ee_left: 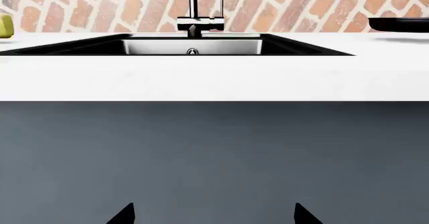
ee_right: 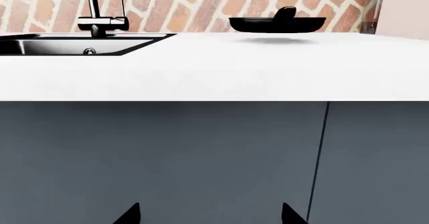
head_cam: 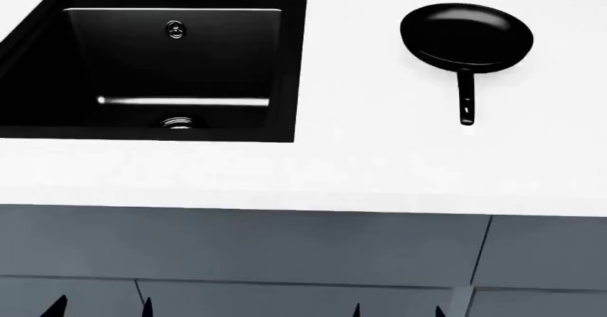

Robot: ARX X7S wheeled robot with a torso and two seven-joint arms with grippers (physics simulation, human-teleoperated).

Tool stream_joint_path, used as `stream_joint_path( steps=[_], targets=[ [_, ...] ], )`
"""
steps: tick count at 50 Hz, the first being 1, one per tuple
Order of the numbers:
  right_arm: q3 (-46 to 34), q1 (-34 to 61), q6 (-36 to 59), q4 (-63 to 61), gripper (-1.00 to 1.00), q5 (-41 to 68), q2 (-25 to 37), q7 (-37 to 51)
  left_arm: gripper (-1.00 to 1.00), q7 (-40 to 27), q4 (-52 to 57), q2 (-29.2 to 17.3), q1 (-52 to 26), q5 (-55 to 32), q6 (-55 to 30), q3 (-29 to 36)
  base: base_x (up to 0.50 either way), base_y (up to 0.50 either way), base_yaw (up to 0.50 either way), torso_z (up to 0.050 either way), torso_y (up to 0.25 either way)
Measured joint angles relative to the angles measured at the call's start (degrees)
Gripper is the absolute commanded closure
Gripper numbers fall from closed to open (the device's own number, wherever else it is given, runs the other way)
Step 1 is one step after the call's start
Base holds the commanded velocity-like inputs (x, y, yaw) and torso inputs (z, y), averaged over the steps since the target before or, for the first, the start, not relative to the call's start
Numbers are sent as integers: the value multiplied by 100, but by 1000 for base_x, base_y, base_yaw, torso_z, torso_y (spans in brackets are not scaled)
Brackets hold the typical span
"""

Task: Pick the pan and sponge and place them into the sink. Then turn on the water.

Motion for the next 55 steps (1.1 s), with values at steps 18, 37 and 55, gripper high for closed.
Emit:
stream_joint_path(
  steps=[18, 37, 55],
  targets=[
    [-258, 0, 0, -4, -100, 193, 213, 248, -100, -223, 6, -212, 7, -205, -35, 234, 0, 0, 0, 0, 0],
    [-464, 6, -44, -3, -100, 364, 390, 467, -100, -472, -38, -398, 16, -318, -9, 432, 0, 0, 0, 4, 0],
    [-625, 23, -66, 11, -100, 449, 516, 628, -100, -593, 0, -526, 3, -422, 42, 602, 0, 0, 0, 50, 0]
  ],
)
